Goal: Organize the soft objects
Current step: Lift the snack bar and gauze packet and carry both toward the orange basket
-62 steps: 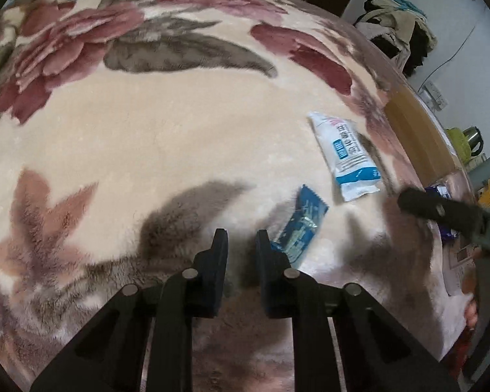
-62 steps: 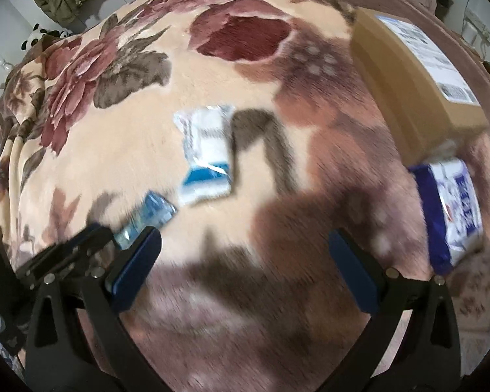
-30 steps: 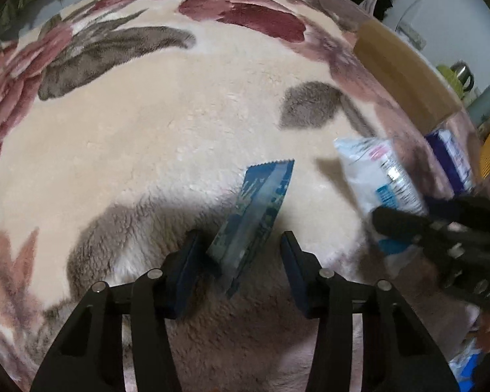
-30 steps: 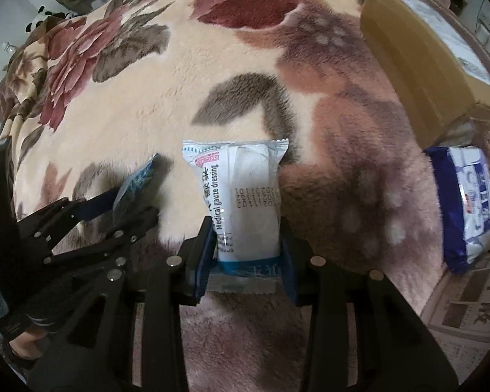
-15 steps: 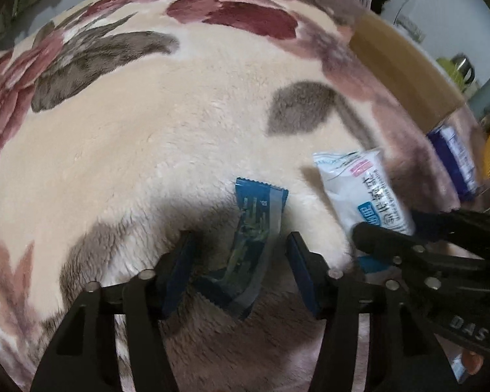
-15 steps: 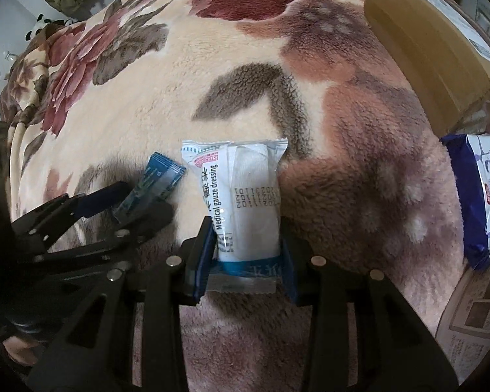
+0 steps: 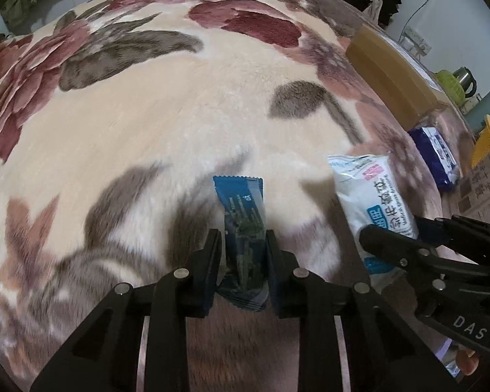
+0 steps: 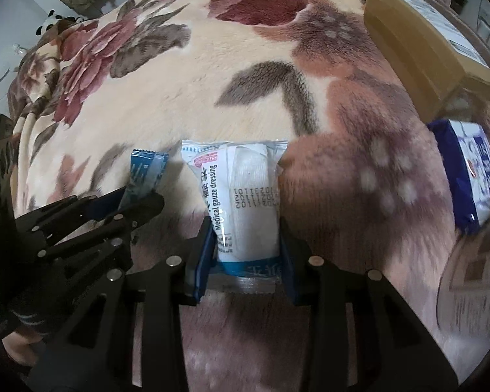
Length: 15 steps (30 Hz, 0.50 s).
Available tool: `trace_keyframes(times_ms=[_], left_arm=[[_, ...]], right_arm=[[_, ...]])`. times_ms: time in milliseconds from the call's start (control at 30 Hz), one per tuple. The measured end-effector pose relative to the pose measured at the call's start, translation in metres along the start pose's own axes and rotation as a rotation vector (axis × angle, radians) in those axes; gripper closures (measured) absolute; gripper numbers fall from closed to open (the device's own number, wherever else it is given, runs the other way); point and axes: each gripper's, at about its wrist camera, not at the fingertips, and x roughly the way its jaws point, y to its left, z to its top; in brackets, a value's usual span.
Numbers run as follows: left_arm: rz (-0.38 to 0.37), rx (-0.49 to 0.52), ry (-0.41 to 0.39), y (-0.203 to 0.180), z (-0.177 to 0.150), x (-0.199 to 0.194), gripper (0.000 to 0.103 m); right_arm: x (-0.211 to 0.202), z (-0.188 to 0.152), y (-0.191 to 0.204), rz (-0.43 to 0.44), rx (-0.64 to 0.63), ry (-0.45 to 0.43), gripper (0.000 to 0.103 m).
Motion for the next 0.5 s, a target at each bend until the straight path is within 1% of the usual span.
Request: trace_keyframes(times_ms=[233,500], left_arm=[[0.004,0.013,-0.011,-0.014,-0.026,-0.033,0.077],[0.0,0.023,-0.024,-0.031,-0.047,-0.062,0.077]], right_arm=[[-0.023,-0.024,0.005,0.003,-0.006,-0.008,0.066],[-0.05,-0.048,0.009,0.003,-0.017,-0.031,0.066]])
